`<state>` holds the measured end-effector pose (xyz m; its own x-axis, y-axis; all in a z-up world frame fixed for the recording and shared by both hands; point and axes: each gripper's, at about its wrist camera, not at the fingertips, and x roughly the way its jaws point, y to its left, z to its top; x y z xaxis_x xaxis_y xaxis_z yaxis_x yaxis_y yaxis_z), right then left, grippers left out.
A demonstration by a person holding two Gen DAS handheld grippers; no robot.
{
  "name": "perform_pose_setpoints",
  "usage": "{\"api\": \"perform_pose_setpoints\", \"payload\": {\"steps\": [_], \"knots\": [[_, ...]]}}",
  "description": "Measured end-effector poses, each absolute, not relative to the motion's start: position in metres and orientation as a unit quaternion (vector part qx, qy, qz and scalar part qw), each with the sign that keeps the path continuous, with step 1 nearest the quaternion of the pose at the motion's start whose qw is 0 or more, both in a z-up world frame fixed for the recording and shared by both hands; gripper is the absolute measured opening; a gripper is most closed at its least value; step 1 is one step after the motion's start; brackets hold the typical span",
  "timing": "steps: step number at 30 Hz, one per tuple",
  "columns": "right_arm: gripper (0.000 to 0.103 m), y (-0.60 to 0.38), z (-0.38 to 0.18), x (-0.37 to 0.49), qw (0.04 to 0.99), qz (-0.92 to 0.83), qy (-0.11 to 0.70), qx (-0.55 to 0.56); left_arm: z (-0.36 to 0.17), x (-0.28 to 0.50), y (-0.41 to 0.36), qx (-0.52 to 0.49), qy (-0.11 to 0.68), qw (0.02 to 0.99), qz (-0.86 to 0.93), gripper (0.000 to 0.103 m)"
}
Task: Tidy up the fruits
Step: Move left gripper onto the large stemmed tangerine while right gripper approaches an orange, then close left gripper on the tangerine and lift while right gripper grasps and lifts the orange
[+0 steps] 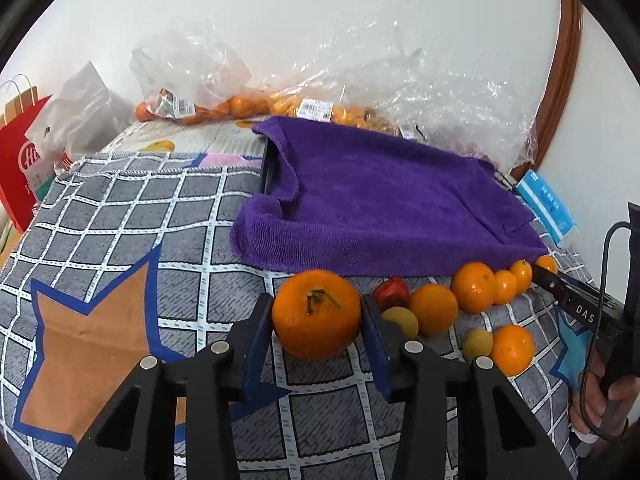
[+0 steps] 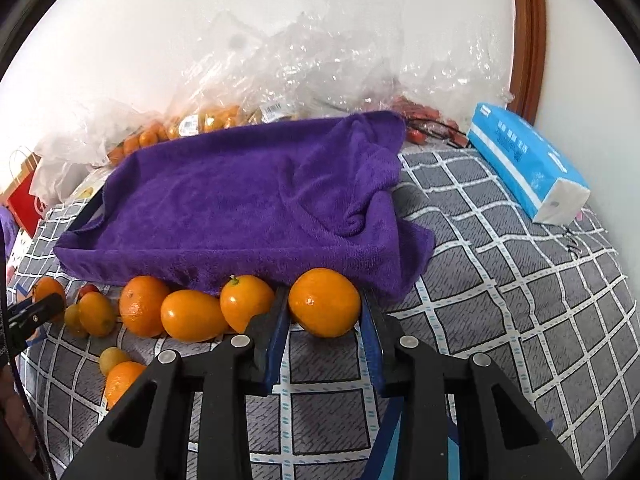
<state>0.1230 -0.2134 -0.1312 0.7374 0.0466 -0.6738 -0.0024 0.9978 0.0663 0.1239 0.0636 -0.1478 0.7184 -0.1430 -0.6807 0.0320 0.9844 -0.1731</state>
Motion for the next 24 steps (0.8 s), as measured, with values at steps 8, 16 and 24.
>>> {"api": "perform_pose_setpoints", "payload": {"steps": [8, 16, 24], "knots": [[0.034, -0.207, -0.123, 0.113, 0.942, 0.015, 0.335, 0.019, -0.139, 0.115, 0.066, -0.078, 0.343, 0.935, -0.042, 0.041], [0.034, -0.209, -0.115, 0.101, 0.953, 0.02, 0.301, 0.032, -0.135, 0.111, 0.067, -0.083, 0.324, 0.942, -0.037, 0.041], [0.034, -0.211, -0.111, 0.094, 0.959, 0.03, 0.278, 0.047, -0.13, 0.104, 0.068, -0.083, 0.303, 0.949, -0.033, 0.041]]}}
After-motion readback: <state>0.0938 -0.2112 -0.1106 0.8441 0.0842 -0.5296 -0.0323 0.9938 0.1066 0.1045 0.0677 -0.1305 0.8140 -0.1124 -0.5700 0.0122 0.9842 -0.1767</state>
